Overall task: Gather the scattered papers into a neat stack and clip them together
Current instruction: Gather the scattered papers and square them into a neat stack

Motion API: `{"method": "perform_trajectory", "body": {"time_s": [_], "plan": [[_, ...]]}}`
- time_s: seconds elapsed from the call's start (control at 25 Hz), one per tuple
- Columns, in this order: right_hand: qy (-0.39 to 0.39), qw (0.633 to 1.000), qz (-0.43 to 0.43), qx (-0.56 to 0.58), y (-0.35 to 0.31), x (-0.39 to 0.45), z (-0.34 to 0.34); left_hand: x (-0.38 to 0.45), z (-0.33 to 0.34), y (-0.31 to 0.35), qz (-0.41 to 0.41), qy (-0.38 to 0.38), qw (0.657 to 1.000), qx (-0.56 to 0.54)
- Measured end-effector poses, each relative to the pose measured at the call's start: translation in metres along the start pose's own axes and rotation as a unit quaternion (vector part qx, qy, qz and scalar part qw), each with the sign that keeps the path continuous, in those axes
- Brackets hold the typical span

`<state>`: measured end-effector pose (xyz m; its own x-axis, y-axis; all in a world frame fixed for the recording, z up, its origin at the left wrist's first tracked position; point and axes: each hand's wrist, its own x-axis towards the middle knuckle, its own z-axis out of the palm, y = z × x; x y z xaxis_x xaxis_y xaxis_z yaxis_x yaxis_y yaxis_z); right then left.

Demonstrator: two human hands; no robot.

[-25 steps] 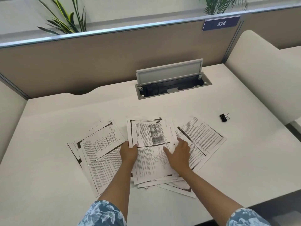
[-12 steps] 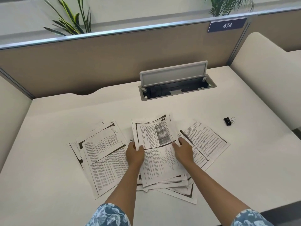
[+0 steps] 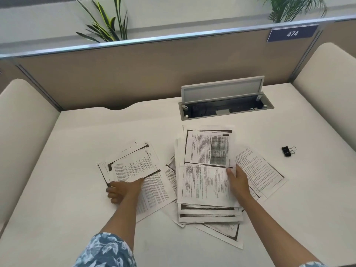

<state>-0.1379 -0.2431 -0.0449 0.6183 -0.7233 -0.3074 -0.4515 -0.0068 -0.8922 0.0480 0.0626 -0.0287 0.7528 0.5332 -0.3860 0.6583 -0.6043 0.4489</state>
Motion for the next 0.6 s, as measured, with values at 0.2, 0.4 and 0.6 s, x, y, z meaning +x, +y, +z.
{"method": "perform_trajectory", "body": {"time_s": [0.2,0.4,0.6], "plan": [[-0.030,0.998,0.033,0.046,0.003,-0.004,0.010,0.012,-0.010,-0.004,-0.050,-0.048,0.998,-0.008],[-0.055,0.995,0.053,0.063,0.004,-0.007,0.021,0.019,-0.020,-0.007,-0.056,-0.065,0.996,0.009],[-0.060,0.992,0.066,0.085,0.001,-0.008,0.033,0.021,-0.023,-0.018,-0.018,-0.090,0.995,-0.029]]}}
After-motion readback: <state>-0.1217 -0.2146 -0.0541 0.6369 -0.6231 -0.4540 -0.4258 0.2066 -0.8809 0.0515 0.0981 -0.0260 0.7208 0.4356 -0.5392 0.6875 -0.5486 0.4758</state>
